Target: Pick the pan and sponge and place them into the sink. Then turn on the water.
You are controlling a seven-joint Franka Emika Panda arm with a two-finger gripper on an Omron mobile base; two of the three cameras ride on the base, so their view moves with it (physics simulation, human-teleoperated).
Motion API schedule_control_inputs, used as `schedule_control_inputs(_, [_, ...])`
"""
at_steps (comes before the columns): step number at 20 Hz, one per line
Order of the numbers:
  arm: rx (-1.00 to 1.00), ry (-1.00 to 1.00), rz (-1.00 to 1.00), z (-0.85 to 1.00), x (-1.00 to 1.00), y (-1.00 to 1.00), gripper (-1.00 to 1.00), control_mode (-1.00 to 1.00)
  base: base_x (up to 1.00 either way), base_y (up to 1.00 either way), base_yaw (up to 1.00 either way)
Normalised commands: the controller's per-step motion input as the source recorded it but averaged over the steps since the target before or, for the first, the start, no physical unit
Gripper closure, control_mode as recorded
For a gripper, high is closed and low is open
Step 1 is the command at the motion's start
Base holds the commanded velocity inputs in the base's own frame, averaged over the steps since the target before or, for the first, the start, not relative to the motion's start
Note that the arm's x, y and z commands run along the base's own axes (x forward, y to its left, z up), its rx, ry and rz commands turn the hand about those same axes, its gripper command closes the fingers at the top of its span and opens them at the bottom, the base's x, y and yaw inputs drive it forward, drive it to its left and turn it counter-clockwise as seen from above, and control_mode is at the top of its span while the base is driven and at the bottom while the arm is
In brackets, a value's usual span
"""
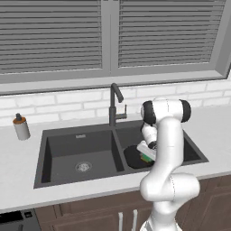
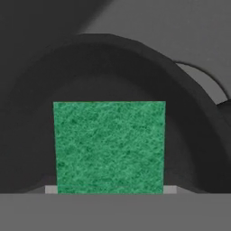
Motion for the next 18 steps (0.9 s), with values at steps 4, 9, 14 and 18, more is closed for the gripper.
schedule_control_inputs(4, [0.03, -0.01, 0.0, 0.07, 0.0, 0.0, -1.0, -1.0, 0.0, 0.0, 0.0])
schedule_control_inputs(9, [0.02, -0.01, 0.0, 0.46, -0.03, 0.0, -1.0, -1.0, 0.0, 0.0, 0.0])
schedule_control_inputs(14, [0.02, -0.01, 0.0, 0.99, -0.18, 0.0, -1.0, -1.0, 0.0, 0.0, 0.0])
schedule_control_inputs(18, [0.01, -0.07, -0.03, 1.0, -0.27, 0.0, -1.0, -1.0, 0.0, 0.0, 0.0])
